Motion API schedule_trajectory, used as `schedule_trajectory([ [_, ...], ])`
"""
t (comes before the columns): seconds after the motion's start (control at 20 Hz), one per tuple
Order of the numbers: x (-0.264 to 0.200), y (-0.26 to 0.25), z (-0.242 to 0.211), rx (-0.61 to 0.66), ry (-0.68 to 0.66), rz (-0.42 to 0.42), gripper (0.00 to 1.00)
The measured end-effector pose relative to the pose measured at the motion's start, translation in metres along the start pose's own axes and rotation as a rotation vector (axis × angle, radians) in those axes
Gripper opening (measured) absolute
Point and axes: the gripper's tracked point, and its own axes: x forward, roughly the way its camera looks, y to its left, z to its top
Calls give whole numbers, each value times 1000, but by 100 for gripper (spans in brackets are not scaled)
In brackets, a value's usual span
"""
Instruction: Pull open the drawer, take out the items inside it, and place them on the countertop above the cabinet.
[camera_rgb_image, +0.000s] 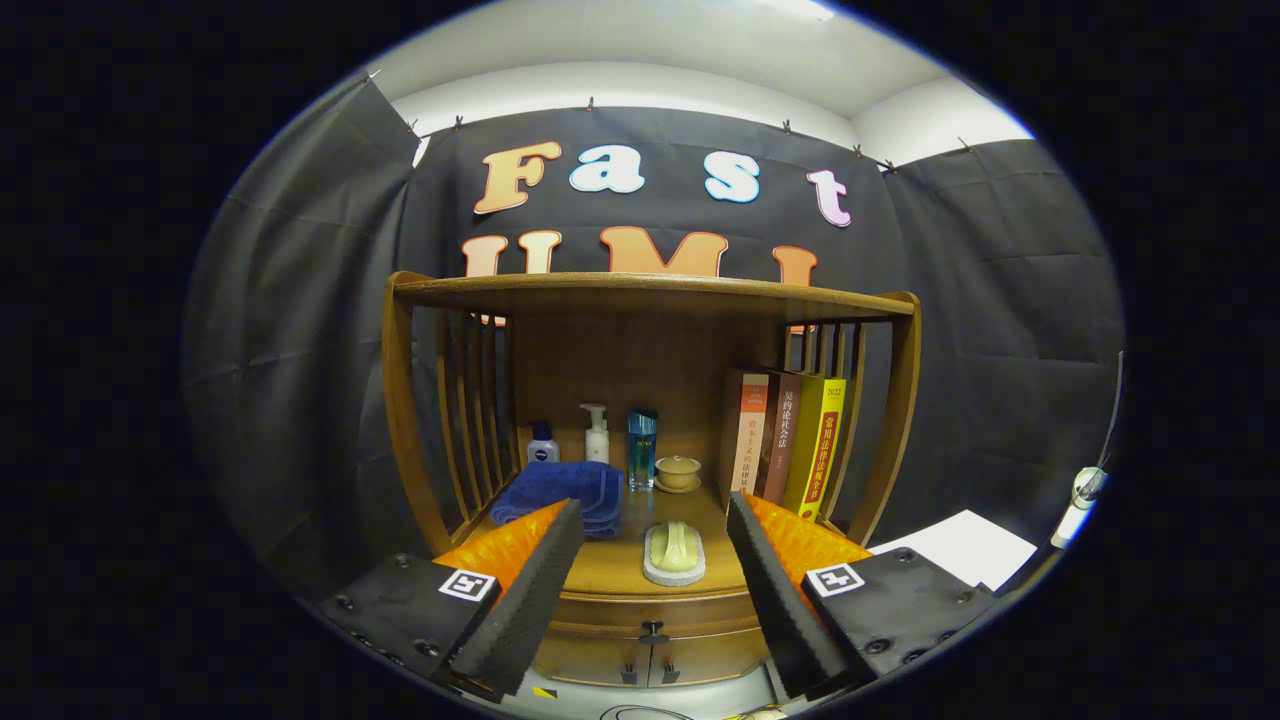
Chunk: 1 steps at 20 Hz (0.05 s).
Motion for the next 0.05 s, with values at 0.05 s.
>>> schedule_trajectory([
  [0.05,0,0,-1,1,0,1,97],
])
